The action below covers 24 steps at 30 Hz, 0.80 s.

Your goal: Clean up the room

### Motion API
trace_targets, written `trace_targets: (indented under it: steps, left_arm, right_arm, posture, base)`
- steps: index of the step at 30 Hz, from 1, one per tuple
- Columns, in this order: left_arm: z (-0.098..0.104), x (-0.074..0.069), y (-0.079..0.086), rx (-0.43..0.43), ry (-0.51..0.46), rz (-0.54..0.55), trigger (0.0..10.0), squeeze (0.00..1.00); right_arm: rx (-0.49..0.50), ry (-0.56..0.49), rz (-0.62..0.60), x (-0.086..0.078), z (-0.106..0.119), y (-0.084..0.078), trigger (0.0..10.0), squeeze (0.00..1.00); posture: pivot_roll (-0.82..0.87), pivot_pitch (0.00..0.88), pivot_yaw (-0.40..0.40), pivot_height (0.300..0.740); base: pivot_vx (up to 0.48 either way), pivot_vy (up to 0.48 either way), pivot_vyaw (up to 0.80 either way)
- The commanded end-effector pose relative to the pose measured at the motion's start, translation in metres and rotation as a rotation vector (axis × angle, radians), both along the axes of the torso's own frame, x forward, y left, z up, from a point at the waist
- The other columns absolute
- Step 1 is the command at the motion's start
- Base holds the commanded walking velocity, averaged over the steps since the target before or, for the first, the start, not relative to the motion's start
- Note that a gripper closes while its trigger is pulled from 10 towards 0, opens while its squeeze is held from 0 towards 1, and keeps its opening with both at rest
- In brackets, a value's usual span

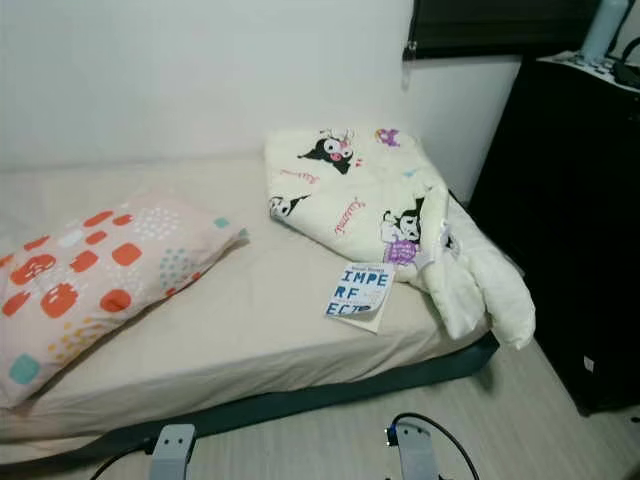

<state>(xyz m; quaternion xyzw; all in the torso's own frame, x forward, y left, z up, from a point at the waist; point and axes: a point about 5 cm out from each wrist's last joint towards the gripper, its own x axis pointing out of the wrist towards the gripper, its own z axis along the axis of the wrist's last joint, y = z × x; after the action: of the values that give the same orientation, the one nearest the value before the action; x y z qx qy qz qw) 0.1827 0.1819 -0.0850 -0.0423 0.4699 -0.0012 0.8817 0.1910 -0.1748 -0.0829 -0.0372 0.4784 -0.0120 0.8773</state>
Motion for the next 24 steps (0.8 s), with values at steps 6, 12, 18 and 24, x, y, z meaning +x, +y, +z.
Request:
trace_targets:
  steps: [6, 12, 18, 24]
  left_arm:
    - [-0.004, -0.007, -0.002, 0.006, 0.037, 0.005, 10.0, 1.00]
    - [-0.005, -0.010, 0.000, 0.027, 0.051, -0.005, 10.0, 0.00]
    - [-0.006, -0.012, 0.001, 0.020, 0.052, 0.003, 10.0, 0.00]
    - [-0.007, -0.014, 0.002, 0.017, 0.058, -0.001, 10.0, 0.00]
  right_arm:
    - [0.026, -0.010, -0.010, 0.002, 0.001, 0.002, 10.0, 1.00]
    - [-0.017, 0.030, 0.004, -0.003, -0.002, 0.000, 10.0, 0.00]
    - [-0.024, 0.041, 0.017, -0.006, -0.003, -0.007, 10.0, 0.00]
    - [-0.027, 0.045, 0.014, -0.008, -0.002, -0.014, 10.0, 0.00]
  posture:
    - [-0.05, 0.068, -0.009, 0.740]
    - [-0.05, 0.058, -0.014, 0.740]
    - [-0.04, 0.066, -0.023, 0.740]
    - [-0.04, 0.071, -0.018, 0.740]
  base:
    - [0.000, 0.000, 0.00]
    - [0.000, 0.000, 0.00]
    - [0.000, 0.000, 0.00]
    - [0.000, -0.160, 0.00]
